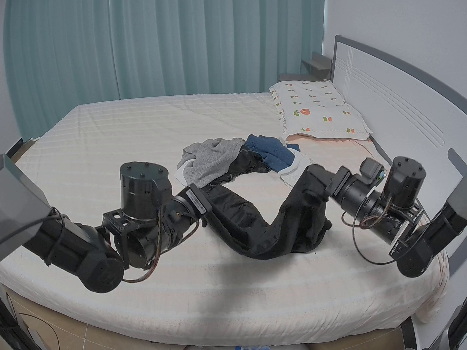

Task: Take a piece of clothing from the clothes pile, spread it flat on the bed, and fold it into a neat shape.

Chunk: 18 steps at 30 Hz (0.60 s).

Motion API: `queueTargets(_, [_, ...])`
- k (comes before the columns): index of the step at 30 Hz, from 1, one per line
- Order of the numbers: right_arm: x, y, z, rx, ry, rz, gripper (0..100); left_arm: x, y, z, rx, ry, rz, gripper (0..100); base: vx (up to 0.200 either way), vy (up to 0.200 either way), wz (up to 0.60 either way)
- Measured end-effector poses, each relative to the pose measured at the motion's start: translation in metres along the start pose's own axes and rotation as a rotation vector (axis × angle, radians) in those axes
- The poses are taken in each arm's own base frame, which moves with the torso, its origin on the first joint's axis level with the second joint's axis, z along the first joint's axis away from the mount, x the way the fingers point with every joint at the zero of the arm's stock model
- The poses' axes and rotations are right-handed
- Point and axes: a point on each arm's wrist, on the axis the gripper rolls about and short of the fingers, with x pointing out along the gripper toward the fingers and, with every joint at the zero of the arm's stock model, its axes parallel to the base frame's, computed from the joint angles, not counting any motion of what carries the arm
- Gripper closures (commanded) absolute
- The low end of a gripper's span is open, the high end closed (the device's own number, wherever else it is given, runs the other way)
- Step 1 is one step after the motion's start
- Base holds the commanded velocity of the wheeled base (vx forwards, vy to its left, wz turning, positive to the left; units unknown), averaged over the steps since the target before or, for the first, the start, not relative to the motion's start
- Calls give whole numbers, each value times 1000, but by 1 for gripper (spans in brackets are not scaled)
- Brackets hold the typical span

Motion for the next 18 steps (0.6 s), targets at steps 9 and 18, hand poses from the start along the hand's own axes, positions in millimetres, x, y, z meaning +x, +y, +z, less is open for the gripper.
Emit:
queueTargets(9, [3,-8,-20,3,37,-53,100,-8,19,-29,6,75,31,100,-133,0,0])
queueTargets(18, [0,-5,-19,-3,30,-56,100,-8,29,-38,-40,114,56,100,0,0,0])
